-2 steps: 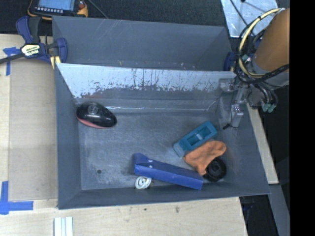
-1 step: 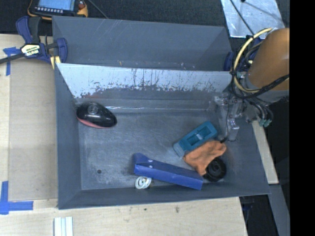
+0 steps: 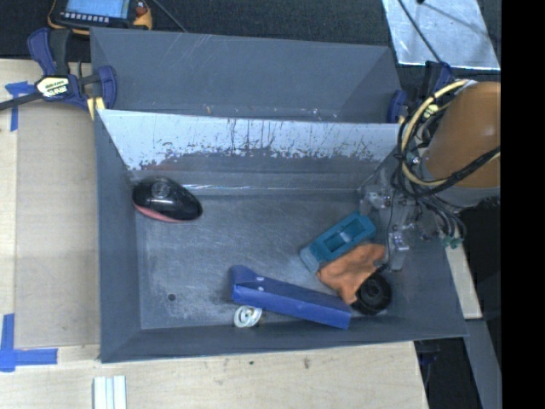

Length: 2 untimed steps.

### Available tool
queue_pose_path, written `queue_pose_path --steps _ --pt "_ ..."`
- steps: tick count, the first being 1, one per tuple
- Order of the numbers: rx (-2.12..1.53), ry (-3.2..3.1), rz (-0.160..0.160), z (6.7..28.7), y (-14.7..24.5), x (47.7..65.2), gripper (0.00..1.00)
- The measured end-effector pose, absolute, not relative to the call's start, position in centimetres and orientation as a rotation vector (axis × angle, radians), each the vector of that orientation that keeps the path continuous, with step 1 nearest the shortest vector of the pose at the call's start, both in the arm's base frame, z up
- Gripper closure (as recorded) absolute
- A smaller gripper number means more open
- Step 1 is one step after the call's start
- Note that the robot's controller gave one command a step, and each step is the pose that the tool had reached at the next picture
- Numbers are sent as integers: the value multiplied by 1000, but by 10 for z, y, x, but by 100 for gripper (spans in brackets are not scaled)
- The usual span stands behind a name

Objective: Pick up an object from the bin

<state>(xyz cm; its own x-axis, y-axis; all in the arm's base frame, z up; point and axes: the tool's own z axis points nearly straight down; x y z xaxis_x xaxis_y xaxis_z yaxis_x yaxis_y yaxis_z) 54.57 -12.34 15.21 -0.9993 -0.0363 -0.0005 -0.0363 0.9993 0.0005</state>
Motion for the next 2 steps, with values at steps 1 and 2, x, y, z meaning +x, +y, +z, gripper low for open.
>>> queue_pose_path --steps 1,2 --pt "16 3139 -1 134 -109 550 0" --pt "-507 3094 -3 102 -95 552 0"
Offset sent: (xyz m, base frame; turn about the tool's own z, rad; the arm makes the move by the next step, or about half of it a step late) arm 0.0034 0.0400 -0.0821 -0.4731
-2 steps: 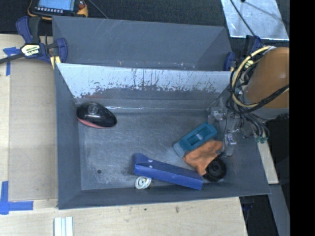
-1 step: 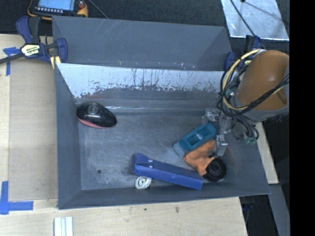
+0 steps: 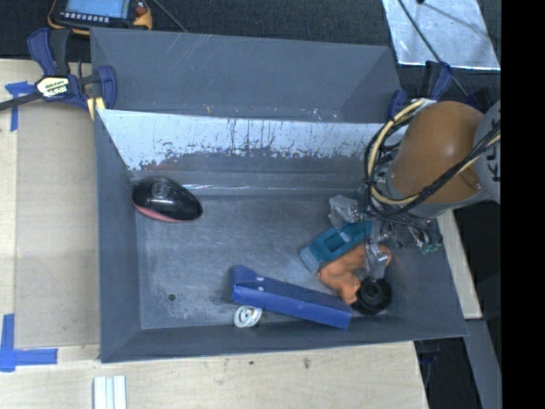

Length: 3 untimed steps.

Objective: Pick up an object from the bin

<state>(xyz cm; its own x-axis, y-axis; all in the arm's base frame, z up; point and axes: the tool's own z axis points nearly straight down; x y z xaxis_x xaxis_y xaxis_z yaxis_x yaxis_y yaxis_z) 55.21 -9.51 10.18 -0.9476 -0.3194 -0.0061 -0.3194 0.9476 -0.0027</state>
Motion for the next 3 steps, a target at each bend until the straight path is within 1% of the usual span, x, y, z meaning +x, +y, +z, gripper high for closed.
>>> queue_pose_path --steps 1,3 --pt "-205 3135 -2 71 -55 613 100" --pt "-209 3135 -3 71 -55 613 100"
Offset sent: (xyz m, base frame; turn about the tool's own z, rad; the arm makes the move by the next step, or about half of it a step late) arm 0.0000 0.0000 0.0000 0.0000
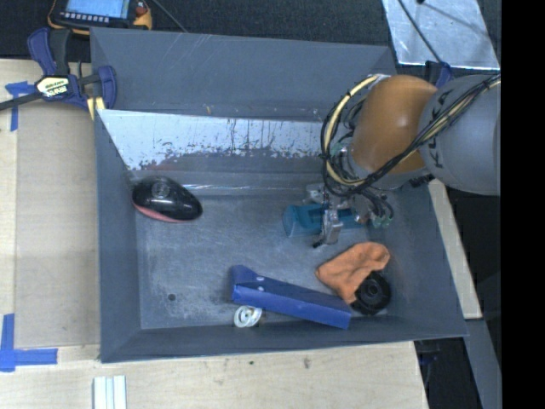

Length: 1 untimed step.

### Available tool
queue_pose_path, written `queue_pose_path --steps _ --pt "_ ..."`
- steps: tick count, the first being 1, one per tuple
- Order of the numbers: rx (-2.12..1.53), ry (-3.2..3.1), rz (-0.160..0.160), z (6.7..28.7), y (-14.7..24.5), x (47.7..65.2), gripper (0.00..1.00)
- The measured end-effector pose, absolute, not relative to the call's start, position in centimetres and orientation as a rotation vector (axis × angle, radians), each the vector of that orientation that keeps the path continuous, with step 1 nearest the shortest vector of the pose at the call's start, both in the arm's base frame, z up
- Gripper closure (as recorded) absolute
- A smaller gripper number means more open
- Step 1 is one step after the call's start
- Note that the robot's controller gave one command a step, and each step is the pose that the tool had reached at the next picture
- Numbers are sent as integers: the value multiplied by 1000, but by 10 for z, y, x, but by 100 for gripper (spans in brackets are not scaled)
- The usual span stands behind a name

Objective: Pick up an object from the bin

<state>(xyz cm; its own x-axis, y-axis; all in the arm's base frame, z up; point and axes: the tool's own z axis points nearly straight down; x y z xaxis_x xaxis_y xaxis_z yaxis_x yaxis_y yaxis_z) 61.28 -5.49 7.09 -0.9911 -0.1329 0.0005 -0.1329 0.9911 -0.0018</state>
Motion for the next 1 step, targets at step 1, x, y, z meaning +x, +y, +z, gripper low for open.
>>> queue_pose_path --steps 1 --pt "224 -3131 0 205 -63 609 100"
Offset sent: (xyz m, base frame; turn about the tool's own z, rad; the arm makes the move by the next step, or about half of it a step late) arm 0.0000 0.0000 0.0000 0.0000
